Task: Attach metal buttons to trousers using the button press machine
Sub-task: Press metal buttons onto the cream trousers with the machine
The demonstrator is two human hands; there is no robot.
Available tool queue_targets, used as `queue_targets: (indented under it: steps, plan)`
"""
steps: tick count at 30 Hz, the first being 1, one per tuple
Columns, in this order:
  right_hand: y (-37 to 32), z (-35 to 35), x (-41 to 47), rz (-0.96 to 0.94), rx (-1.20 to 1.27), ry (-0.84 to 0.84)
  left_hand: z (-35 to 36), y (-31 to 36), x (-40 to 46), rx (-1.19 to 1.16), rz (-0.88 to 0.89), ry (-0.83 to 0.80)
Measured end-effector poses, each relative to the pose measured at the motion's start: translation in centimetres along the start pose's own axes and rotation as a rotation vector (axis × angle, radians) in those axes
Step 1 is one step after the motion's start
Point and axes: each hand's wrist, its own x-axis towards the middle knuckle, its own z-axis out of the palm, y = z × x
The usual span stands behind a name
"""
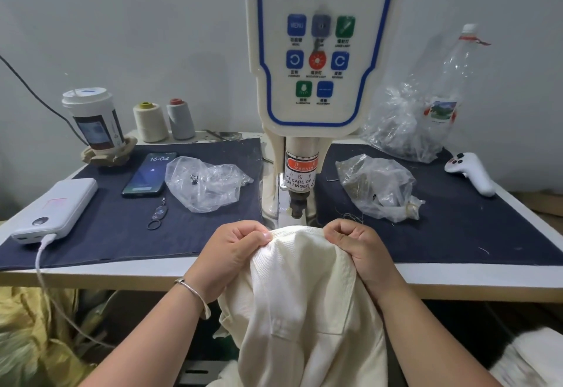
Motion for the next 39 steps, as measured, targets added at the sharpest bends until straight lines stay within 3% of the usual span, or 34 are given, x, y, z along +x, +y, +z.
queue_targets:
  steps: [39]
  plan:
    - [-0.11,0.24,0.22,0.035,-0.009,0.057,0.31,0.13,0.04,0.062,-0.011,0.048]
